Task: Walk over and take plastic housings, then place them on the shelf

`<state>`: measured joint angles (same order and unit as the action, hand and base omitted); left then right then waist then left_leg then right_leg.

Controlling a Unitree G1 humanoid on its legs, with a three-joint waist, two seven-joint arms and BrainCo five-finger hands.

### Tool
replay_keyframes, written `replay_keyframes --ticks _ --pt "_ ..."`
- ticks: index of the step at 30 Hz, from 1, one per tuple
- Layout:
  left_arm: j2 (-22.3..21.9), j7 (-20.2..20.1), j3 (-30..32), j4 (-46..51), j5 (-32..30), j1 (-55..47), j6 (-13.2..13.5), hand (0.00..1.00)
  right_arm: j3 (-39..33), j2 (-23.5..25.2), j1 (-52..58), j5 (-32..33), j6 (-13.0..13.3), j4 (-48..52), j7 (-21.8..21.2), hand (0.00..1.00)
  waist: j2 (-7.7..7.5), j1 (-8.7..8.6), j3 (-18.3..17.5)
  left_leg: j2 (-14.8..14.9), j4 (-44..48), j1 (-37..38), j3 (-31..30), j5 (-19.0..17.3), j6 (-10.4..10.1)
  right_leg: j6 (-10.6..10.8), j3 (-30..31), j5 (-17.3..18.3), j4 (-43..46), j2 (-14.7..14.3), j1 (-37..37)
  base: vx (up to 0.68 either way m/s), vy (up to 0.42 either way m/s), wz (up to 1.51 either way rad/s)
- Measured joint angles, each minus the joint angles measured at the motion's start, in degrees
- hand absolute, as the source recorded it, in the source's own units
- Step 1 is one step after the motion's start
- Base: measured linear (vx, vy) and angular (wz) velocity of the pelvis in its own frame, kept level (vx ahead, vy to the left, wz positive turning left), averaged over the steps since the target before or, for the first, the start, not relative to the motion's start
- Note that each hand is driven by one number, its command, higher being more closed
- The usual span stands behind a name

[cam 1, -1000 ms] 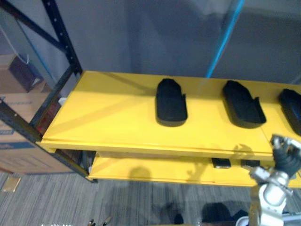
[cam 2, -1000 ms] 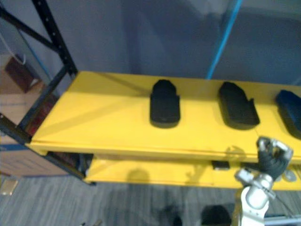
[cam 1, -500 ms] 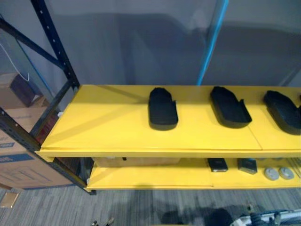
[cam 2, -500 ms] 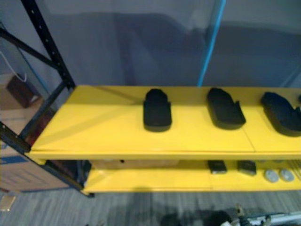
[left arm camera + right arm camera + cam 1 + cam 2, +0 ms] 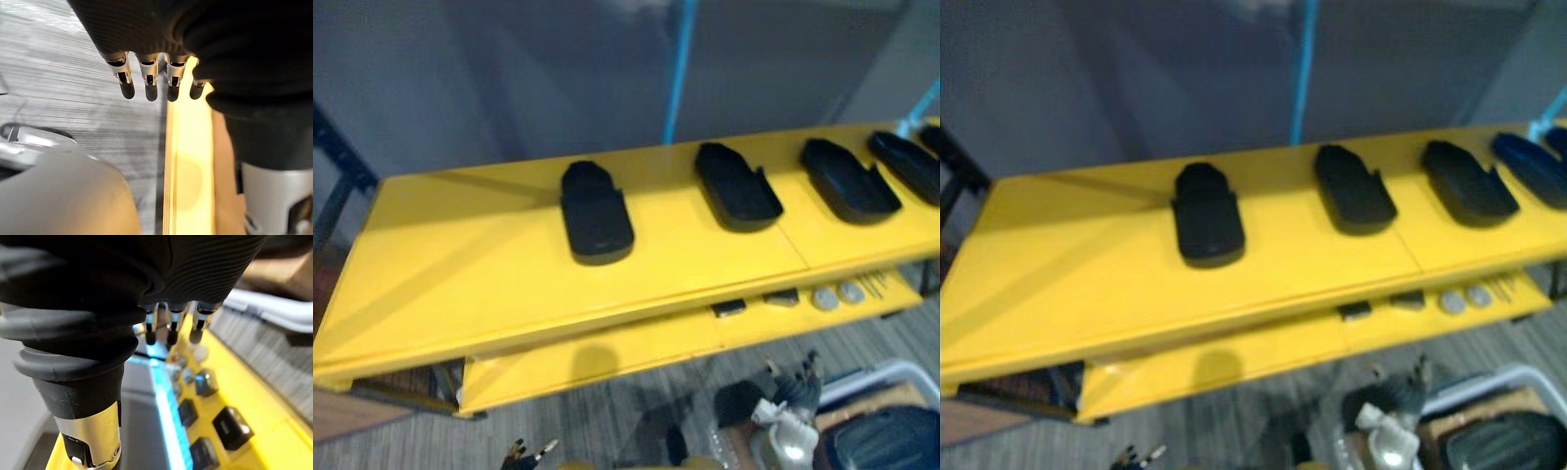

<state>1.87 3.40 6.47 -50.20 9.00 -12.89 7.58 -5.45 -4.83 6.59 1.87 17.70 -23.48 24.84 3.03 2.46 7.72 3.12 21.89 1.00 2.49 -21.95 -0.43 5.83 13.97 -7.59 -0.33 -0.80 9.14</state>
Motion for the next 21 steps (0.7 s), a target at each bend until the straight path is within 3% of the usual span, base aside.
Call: replay_keyframes --ticks 5,10,13,15,17,18,19,20,21 --pt "1.4 0.1 -3.9 2.4 0.1 4.1 3.7 0.0 1.0 -1.3 -1.7 -1.2 -0.1 0.0 -1.5 0.0 -1.65 -0.25 3.5 -1.9 -3.0 -0.3 0.7 0.0 0.0 -0.7 -3.1 -2.3 -0.7 1.9 2.3 -0.09 0.042 -0.2" --pt "1.9 0.3 -8.0 6.5 -0.9 5.9 6.8 0.0 2.0 -3.5 -3.1 -1.4 -0.1 -0.1 -0.9 0.0 -1.53 -0.48 4.1 -2.6 -2.1 -2.2 -1.4 -0.1 0.0 0.0 -4.6 -2.9 -1.2 2.5 3.2 -0.01 -0.024 0.12" --pt "3.0 -0.3 -10.8 11.0 -5.4 7.2 6.7 0.0 3.7 -3.9 -2.7 -0.2 0.0 -0.3 -0.1 0.0 -1.3 -0.98 4.9 -1.4 1.3 -1.9 -2.1 -2.0 0.0 0.0 -4.4 -2.9 0.5 1.3 2.4 -0.01 -0.007 -0.01" --pt "3.6 -1.4 -12.5 12.3 -5.7 7.8 5.8 0.0 3.7 -3.6 -1.0 0.9 1.5 1.1 -0.3 0.0 -1.19 -1.59 6.2 -0.7 3.0 0.6 -1.6 -4.0 0.5 0.0 -2.4 -2.9 2.4 -0.5 1.2 -0.06 0.057 -0.65" --pt "4.5 -1.7 -13.6 13.1 -7.5 7.8 4.8 0.0 3.7 -3.3 3.4 0.5 2.5 5.6 -2.5 0.0 -2.06 -2.04 6.9 -0.7 4.7 2.7 0.8 -5.7 1.4 0.0 -1.9 -3.1 2.9 -1.4 -0.3 -0.14 0.052 -1.03" --pt "5.0 -1.0 -13.3 13.2 -7.7 7.4 3.5 0.0 4.0 -3.7 5.4 -0.5 4.1 8.2 -5.9 0.0 -3.06 -2.59 7.2 -0.2 5.9 3.1 3.9 -6.1 2.3 -1.8 -1.8 -5.9 0.3 -1.6 -0.9 -0.19 0.021 -1.03" --pt "5.6 -0.8 -12.9 13.4 -7.5 7.0 3.0 0.0 4.3 -3.8 5.7 -0.5 4.8 8.6 -7.0 0.0 -3.43 -2.78 7.2 -0.1 5.9 3.0 6.1 -6.1 2.4 -4.7 -4.1 -4.0 -1.3 -1.1 -1.1 -0.25 0.071 -1.44" --pt "5.6 -0.1 -11.3 12.8 -7.0 6.6 1.5 0.0 4.5 -4.1 5.0 -0.5 5.1 8.6 -8.8 0.0 -2.78 -2.64 7.5 1.7 5.7 3.0 9.6 -6.0 2.8 -7.3 -11.7 -0.8 -0.3 -0.2 0.4 -0.2 0.1 -1.32" --pt "6.0 0.3 -10.3 12.4 -6.9 5.9 0.6 0.0 4.8 -4.1 4.0 -0.6 5.1 8.6 -9.7 0.0 -2.22 -2.21 7.5 3.3 5.7 2.9 12.3 -5.7 2.7 -7.5 -16.6 -0.1 2.5 0.1 1.8 -0.21 0.11 -1.47"
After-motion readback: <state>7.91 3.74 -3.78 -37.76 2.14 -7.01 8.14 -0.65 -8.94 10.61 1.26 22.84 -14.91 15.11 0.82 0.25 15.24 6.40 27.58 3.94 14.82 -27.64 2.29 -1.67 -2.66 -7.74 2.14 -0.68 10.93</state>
